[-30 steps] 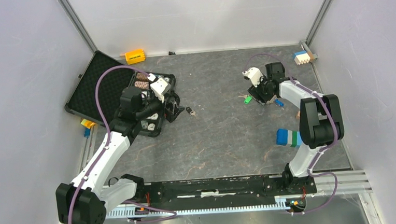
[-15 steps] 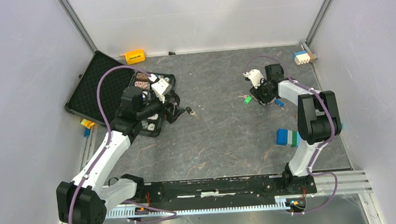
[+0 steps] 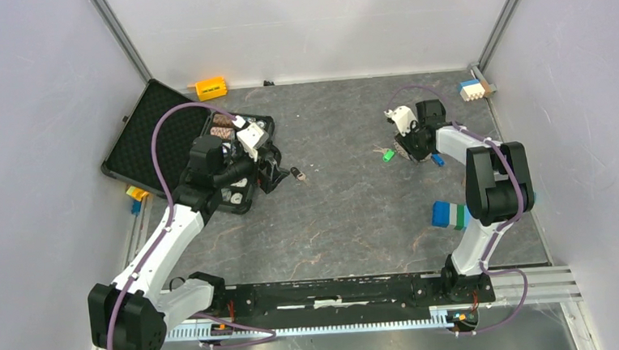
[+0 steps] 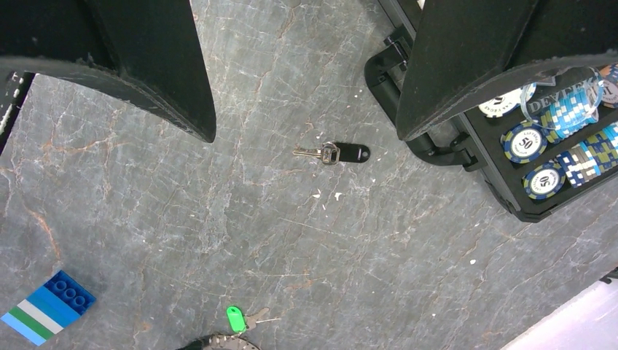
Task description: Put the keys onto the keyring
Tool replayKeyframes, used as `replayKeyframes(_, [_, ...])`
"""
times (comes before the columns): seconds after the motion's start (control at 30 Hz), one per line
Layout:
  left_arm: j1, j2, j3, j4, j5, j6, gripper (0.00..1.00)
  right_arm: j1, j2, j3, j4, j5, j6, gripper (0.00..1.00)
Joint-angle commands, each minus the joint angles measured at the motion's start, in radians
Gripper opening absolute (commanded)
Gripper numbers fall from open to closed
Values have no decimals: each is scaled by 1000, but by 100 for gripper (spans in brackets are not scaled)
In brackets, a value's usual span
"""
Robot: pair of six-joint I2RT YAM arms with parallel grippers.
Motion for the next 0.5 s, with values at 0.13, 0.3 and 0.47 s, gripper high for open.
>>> replayKeyframes(0.13, [-3,-16,34,13,35,34,100,-7,-31,8,-39,-60,-55,38])
replayKeyframes(0.3, [-3,-15,32,13,36,37,100,-12,-27,15,-91,-85,-118,39])
replayKeyframes(0.47, [-3,-13,33,13,35,39,100,-20,-27,22,-124,-96,-155,39])
